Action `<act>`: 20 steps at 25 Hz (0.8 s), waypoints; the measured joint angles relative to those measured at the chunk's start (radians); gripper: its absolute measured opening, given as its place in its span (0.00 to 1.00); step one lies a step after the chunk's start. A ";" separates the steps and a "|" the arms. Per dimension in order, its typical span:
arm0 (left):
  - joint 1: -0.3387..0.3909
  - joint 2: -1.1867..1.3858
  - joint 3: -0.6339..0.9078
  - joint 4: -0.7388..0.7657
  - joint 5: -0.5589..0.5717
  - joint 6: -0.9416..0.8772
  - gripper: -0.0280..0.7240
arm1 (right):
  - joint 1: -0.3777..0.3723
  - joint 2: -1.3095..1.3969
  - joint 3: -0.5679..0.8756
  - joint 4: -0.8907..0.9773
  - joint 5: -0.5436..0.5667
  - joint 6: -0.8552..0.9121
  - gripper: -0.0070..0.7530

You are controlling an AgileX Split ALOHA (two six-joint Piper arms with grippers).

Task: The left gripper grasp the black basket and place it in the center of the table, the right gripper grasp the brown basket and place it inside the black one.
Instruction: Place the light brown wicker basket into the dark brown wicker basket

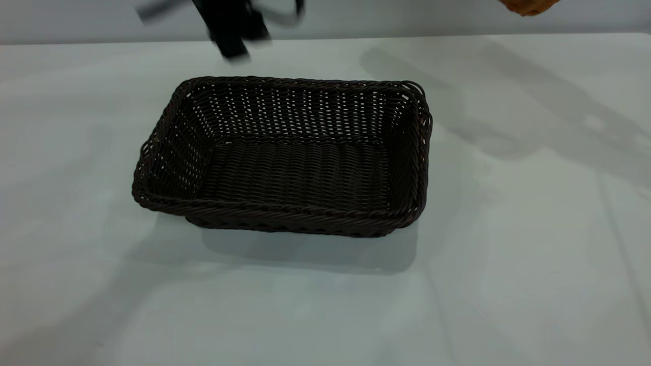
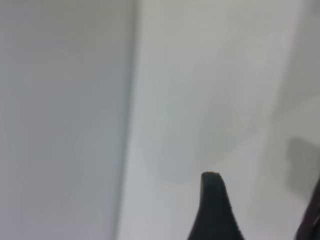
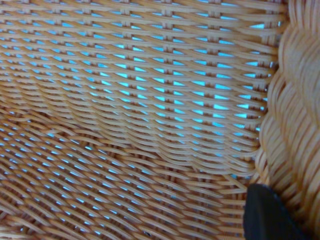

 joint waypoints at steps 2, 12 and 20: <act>0.008 -0.078 0.002 -0.003 0.056 -0.016 0.66 | 0.022 0.000 -0.001 -0.035 0.011 0.013 0.10; 0.112 -0.417 0.003 -0.013 0.199 -0.099 0.66 | 0.280 0.020 -0.010 -0.253 0.179 0.016 0.10; 0.139 -0.557 0.003 -0.016 0.318 -0.119 0.66 | 0.479 0.106 -0.038 -0.343 0.177 0.020 0.10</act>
